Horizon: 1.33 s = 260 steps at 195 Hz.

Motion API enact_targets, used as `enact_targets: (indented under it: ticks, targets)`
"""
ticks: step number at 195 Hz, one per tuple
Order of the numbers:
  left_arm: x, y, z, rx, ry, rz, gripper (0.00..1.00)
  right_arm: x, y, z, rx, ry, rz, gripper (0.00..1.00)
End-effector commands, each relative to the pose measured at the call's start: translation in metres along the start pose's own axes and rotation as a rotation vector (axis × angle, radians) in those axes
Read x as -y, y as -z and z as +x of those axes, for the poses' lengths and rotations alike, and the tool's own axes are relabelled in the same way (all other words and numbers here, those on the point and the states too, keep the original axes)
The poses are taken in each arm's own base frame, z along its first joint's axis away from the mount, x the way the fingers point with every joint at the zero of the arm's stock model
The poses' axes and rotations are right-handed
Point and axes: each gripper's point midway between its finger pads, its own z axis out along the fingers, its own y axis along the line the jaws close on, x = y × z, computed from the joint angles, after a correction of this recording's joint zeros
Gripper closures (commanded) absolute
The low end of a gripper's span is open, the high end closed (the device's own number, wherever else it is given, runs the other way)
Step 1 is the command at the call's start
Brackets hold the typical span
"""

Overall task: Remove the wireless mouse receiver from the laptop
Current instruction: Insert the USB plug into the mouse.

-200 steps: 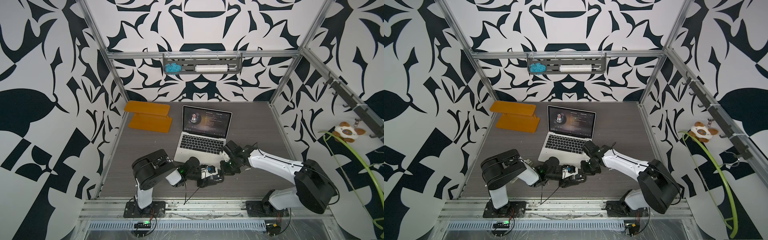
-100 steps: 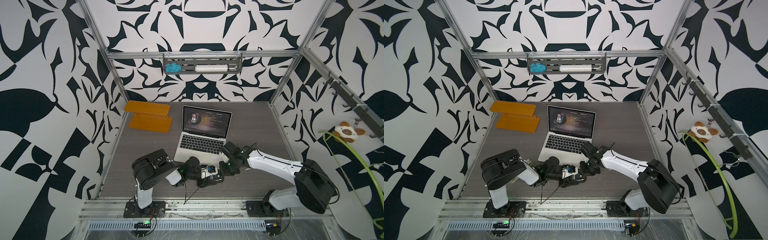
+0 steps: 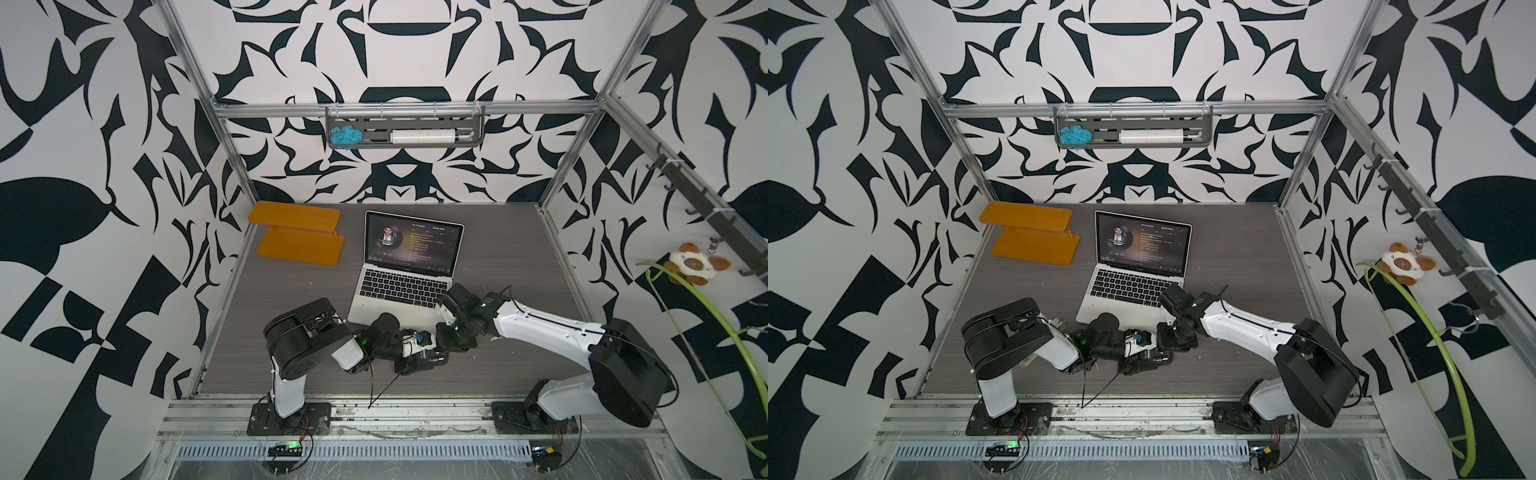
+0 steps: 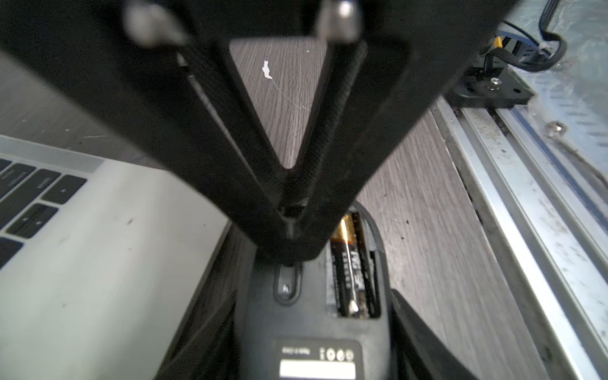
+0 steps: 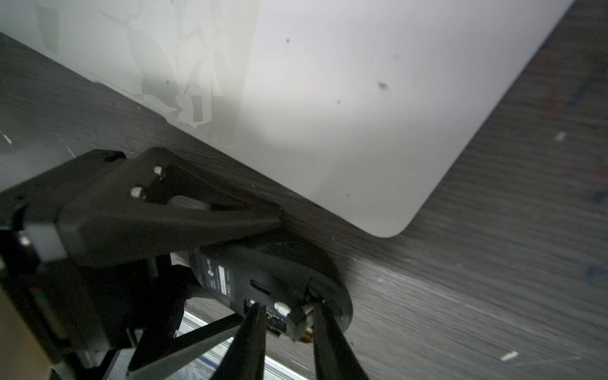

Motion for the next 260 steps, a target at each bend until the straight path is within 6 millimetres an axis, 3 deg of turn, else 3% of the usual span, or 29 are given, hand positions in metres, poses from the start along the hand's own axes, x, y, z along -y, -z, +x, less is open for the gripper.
enact_targets:
  ticks: [1, 69, 180, 223, 243, 260]
  targets:
    - [0.02, 0.005, 0.075, -0.255, 0.166, 0.039, 0.99, -0.004, 0.01, -0.005, 0.032, 0.021, 0.009, 0.7]
    - [0.02, 0.005, 0.075, -0.257, 0.168, 0.041, 0.99, 0.009, 0.012, -0.008, 0.045, 0.029, 0.086, 0.75]
    - [0.021, 0.004, 0.076, -0.261, 0.172, 0.051, 0.99, 0.012, 0.012, -0.007, 0.048, 0.03, 0.091, 0.82]
    - [0.022, 0.003, 0.077, -0.263, 0.175, 0.056, 1.0, 0.009, 0.026, -0.016, 0.112, 0.03, 0.078, 0.71]
    - [0.022, 0.002, 0.076, -0.257, 0.178, 0.061, 0.99, 0.025, 0.042, -0.028, 0.179, -0.002, 0.091, 0.62]
    - [0.021, 0.001, 0.075, -0.256, 0.187, 0.056, 0.98, 0.054, 0.062, -0.051, 0.292, -0.087, 0.105, 0.45]
